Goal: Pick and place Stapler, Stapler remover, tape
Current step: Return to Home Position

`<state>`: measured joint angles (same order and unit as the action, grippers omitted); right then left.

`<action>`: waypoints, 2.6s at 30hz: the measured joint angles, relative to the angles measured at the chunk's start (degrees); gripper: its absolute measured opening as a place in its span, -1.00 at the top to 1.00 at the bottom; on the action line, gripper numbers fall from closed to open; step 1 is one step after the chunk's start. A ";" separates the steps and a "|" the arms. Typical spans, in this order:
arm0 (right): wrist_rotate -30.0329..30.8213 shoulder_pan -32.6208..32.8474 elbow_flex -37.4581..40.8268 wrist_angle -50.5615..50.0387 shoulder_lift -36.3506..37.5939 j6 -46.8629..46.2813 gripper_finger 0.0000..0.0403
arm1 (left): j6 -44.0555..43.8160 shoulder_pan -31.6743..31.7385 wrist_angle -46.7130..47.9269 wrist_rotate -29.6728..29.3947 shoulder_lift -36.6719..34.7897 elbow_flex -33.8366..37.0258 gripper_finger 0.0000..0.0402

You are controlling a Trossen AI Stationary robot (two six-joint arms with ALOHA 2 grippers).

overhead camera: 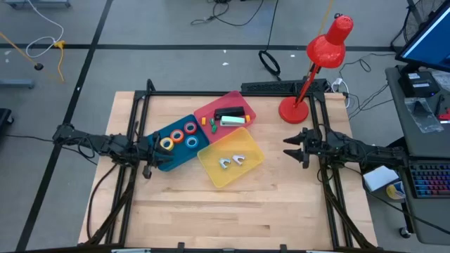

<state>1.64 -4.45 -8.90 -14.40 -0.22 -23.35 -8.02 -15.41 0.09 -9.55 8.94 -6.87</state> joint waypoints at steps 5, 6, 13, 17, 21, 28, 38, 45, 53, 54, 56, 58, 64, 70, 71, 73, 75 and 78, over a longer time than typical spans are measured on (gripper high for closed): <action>0.21 0.00 -0.05 -0.15 0.05 -1.34 -0.30 | 2.02 0.29 0.92 -0.08 -0.02 0.00 0.52; 0.18 0.00 -0.05 -0.17 0.03 -1.55 -0.31 | 2.33 0.58 1.42 -0.07 -0.02 0.00 0.52; 0.12 0.00 -0.02 -0.15 0.03 -1.70 -0.31 | 5.65 3.04 3.11 0.87 -0.02 0.00 0.52; 0.12 0.00 0.02 -0.24 0.03 -1.16 -0.31 | 7.70 4.31 3.13 2.00 -0.02 0.00 0.52; 0.12 0.00 0.02 -0.28 0.03 2.10 -0.31 | 6.63 4.69 3.09 2.04 -0.02 0.00 0.52; 6.38 0.00 0.04 -0.50 -0.05 8.94 -0.30 | 4.45 4.69 2.94 2.02 -0.02 0.00 0.52; 13.09 0.00 0.09 -0.46 -0.06 13.48 -0.30 | 4.39 4.69 2.89 2.00 -0.02 0.00 0.52; -8.39 0.07 0.97 3.91 -0.08 15.76 -0.31 | 4.36 4.69 2.89 1.98 -0.02 0.00 0.52; -16.67 0.06 1.90 7.11 -0.08 16.55 -0.31 | 4.36 4.69 2.87 1.93 -0.02 0.00 0.52; -16.69 0.04 1.90 7.10 -0.08 16.55 -0.31 | 4.35 4.69 2.87 1.93 -0.02 0.00 0.52; -16.69 0.06 1.90 7.08 -0.08 16.55 -0.31 | 4.36 4.69 2.87 1.93 -0.02 0.00 0.52; -16.69 0.07 1.90 7.06 -0.08 16.55 -0.31 | 4.34 4.69 2.87 1.93 -0.02 0.00 0.52; -16.71 0.05 1.90 6.98 -0.08 16.55 -0.31 | 4.34 4.69 2.87 1.93 -0.02 0.00 0.52; -16.72 0.04 1.90 6.95 -0.08 16.56 -0.31 | 4.35 4.69 2.87 1.91 -0.02 0.00 0.52; -16.73 0.06 1.90 6.95 -0.08 16.55 -0.30 | 4.34 4.69 2.87 1.93 -0.02 0.00 0.52; -16.73 0.05 1.90 6.93 -0.08 16.55 -0.31 | 4.34 4.69 2.87 1.92 -0.02 0.00 0.52; -16.73 0.06 1.90 6.93 -0.08 16.56 -0.31 | 4.34 4.69 2.87 1.91 -0.02 0.00 0.52; -16.73 0.05 1.90 6.93 -0.08 16.55 -0.31 | 4.34 4.69 2.87 1.91 -0.02 0.00 0.52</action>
<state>-15.09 -4.39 -7.01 -7.46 -0.30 -6.81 -3.68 -10.72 2.96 -7.64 8.93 -6.87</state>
